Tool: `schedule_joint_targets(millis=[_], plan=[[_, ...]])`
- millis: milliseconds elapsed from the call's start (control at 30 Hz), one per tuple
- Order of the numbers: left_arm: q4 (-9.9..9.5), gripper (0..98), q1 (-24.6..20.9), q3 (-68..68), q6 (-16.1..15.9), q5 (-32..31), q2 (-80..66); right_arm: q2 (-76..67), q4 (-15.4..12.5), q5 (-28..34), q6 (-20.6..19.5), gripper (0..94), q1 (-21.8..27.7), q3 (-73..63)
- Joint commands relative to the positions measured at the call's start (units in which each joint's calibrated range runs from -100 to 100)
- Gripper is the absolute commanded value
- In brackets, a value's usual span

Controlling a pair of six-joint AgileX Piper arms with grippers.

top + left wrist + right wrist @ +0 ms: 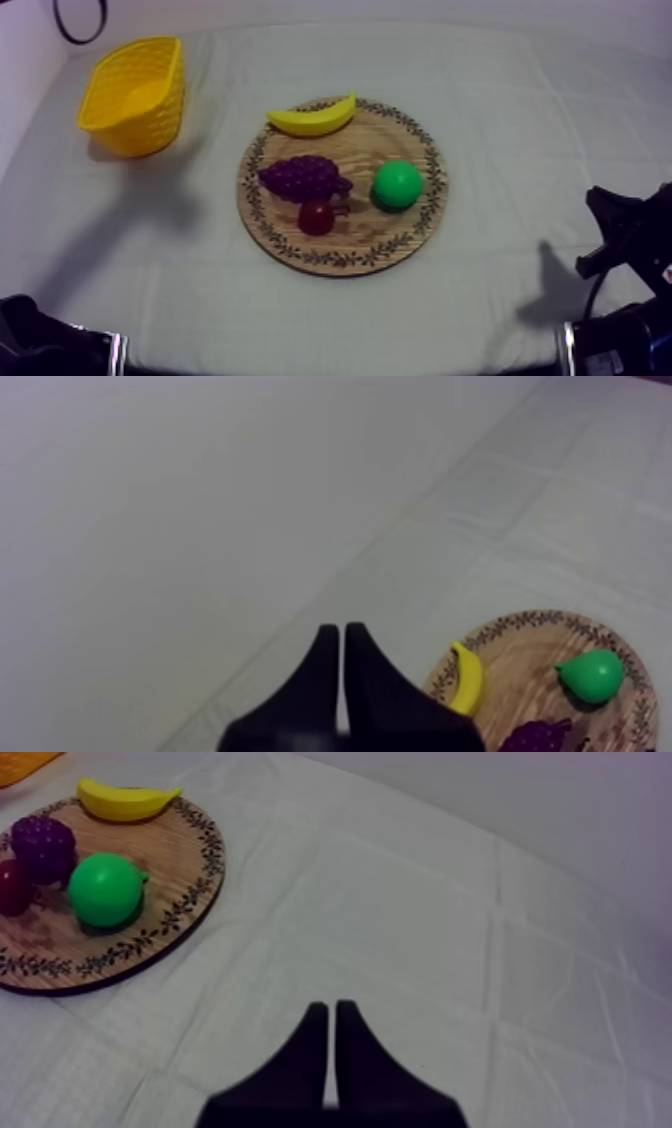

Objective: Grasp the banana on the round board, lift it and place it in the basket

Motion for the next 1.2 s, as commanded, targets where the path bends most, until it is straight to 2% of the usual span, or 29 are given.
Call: schedule_joint_targets(millis=[0,67,200,300,500,800,967,1167], plan=[[-0.23,0.3,0.5,0.3,-0.2,0.5,2.2,0.0,0.0,0.0,0.0,0.5,0.0,0.0],[-1.72,0.5,1.4,1.1,0.5,0.8,3.7,0.0,0.0,0.0,0.0,0.5,0.0,0.0],[-7.51,1.3,3.6,4.3,3.4,0.8,6.2,0.0,0.0,0.0,0.0,0.5,0.0,0.0],[-9.38,1.5,4.4,5.7,3.7,0.6,8.1,0.0,0.0,0.0,0.0,0.5,0.0,0.0],[-10.17,1.8,4.6,7.6,2.0,-0.1,12.2,0.0,0.0,0.0,0.0,0.5,0.0,0.0],[-10.57,2.1,2.5,11.1,0.2,-1.5,18.2,0.0,0.0,0.0,0.0,0.5,0.0,0.0],[-11.64,2.3,2.6,11.1,0.0,-1.6,20.5,0.0,0.0,0.0,0.0,0.5,0.0,0.0],[-12.03,2.5,3.0,10.8,0.5,-2.0,21.4,0.0,0.0,0.0,0.0,0.5,0.0,0.0]])
